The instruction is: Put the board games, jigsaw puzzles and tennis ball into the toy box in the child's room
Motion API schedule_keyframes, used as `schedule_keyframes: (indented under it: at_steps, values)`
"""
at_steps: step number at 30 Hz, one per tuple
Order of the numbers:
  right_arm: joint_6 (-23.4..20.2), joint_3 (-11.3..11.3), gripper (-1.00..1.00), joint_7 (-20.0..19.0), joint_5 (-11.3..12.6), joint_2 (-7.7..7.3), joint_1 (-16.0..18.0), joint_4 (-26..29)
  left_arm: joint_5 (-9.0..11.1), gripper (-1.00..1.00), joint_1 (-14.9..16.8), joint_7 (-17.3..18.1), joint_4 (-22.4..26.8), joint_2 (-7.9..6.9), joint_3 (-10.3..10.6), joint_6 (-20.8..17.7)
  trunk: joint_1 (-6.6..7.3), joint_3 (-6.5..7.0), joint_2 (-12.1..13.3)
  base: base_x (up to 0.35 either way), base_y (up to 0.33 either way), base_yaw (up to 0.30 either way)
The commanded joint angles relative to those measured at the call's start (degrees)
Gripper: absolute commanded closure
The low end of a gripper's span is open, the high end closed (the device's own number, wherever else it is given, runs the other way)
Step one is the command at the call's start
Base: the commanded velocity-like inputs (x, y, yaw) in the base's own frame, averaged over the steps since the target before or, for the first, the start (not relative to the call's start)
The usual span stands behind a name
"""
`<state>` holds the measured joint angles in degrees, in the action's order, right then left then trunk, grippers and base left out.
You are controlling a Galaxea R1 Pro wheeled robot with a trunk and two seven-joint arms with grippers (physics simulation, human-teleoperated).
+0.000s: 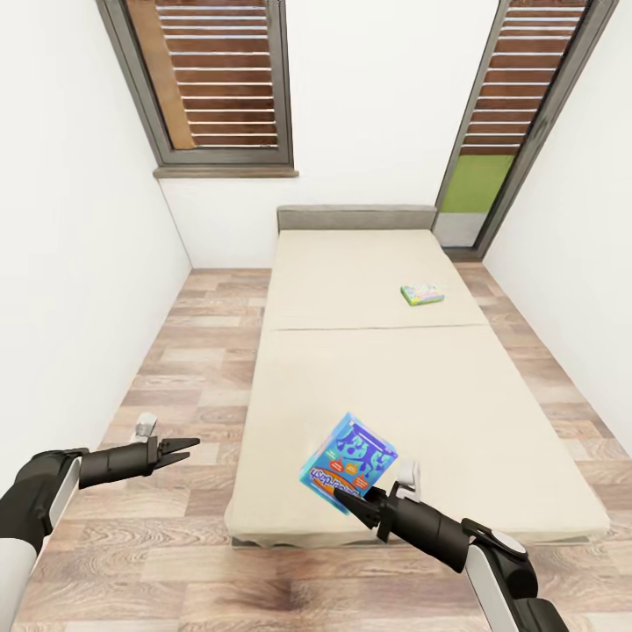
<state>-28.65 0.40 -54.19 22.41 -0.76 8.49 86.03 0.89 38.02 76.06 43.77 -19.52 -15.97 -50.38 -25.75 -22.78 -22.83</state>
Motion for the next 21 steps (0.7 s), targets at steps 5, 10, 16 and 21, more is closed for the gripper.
schedule_keyframes:
  at_steps: [5, 10, 16, 21]
  values:
    - [-0.46, 0.04, 1.00, 0.05, 0.45, -0.03, 0.03, 0.01, 0.08, -1.00, 0.03, 0.16, 0.00, 0.03, -0.02, -0.59, -0.03, 0.39, -0.09, 0.000, 0.000, 0.000]
    - [-0.44, 0.04, 1.00, 0.11, 0.41, -0.03, 0.03, 0.01, 0.08, -1.00, 0.03, 0.14, 0.00, -0.03, -0.02, -0.59, -0.03, 0.86, -0.09, 0.000, 0.000, 0.000]
    - [-0.45, 0.04, 1.00, 0.09, 0.44, -0.03, 0.03, 0.03, 0.08, -1.00, 0.03, 0.21, 0.00, -0.13, -0.02, -0.59, -0.03, 1.42, -0.09, 0.000, 0.000, 0.000]
    - [-0.44, 0.04, 1.00, 0.10, 0.43, -0.03, 0.03, 0.03, 0.08, -1.00, 0.05, 0.22, 0.00, -0.17, -0.02, -0.60, -0.03, 1.89, -0.09, 0.000, 0.000, 0.000]
